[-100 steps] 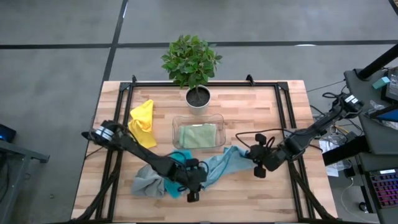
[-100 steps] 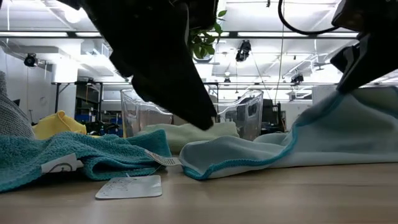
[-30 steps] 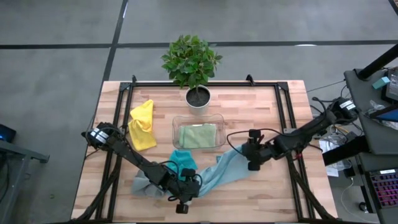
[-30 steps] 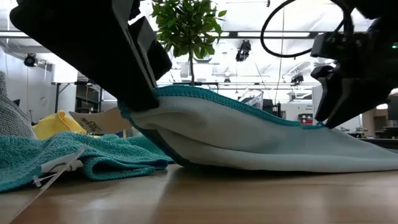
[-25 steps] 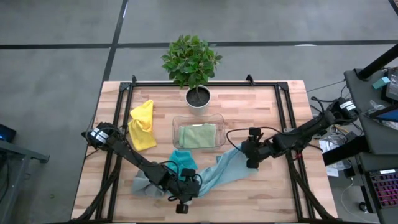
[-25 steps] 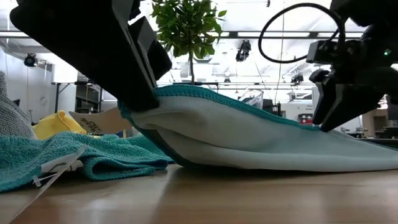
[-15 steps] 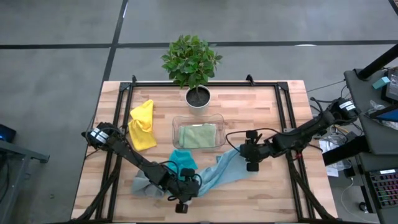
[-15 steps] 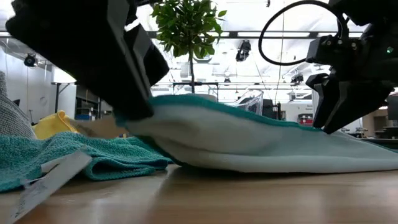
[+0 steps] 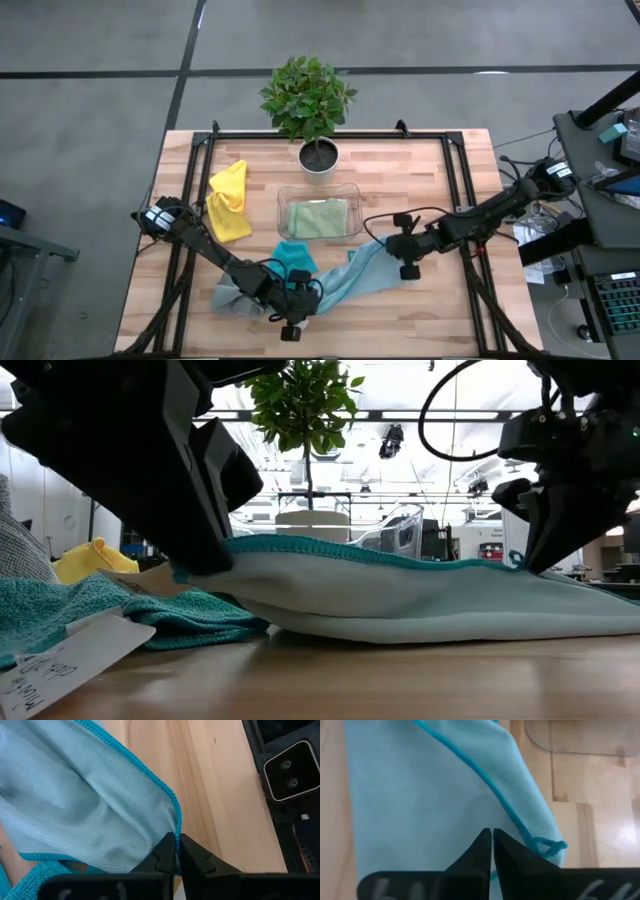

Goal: Fold microfiber towels
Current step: Fold the light blue microfiber cloth

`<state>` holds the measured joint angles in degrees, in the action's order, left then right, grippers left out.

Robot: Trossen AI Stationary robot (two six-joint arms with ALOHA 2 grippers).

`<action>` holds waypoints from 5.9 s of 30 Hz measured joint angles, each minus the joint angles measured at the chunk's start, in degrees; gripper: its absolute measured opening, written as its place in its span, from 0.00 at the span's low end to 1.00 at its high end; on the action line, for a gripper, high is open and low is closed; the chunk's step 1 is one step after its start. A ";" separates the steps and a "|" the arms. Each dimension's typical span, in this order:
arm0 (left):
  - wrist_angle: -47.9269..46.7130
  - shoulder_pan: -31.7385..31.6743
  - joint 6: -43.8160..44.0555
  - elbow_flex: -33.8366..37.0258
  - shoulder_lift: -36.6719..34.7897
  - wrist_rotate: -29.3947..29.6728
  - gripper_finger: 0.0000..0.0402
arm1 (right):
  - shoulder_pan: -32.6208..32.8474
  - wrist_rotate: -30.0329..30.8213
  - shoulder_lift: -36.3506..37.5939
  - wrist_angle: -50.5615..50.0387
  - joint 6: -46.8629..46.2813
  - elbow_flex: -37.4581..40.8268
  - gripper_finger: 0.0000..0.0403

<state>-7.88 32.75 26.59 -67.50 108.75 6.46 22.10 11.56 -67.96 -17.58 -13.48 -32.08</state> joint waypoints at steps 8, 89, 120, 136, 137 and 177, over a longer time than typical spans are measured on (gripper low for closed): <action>0.02 0.00 0.07 0.28 0.00 0.00 0.00 | -0.14 0.00 0.04 -1.13 1.57 -3.38 0.04; -0.09 -0.04 -3.55 -1.06 -13.14 7.78 0.00 | 14.15 -2.33 16.54 6.69 10.71 -13.50 0.02; -4.23 -5.68 -15.03 -0.89 -41.43 12.02 0.00 | 15.03 15.61 19.28 -24.25 19.35 -46.25 0.02; -4.44 -3.54 -14.93 1.33 -40.01 9.38 0.00 | 15.03 1.65 22.16 -36.55 10.00 -45.39 0.02; -3.70 -3.19 -14.86 1.33 -38.87 8.69 0.00 | 15.05 0.19 22.16 -36.39 9.20 -44.56 0.02; 3.18 1.90 18.00 1.65 -8.94 0.06 0.00 | 20.76 0.24 13.49 -4.46 -15.71 -5.56 0.02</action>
<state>-4.70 34.65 44.59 -65.84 99.81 6.51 42.86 11.81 -54.47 -22.04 -29.19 -37.64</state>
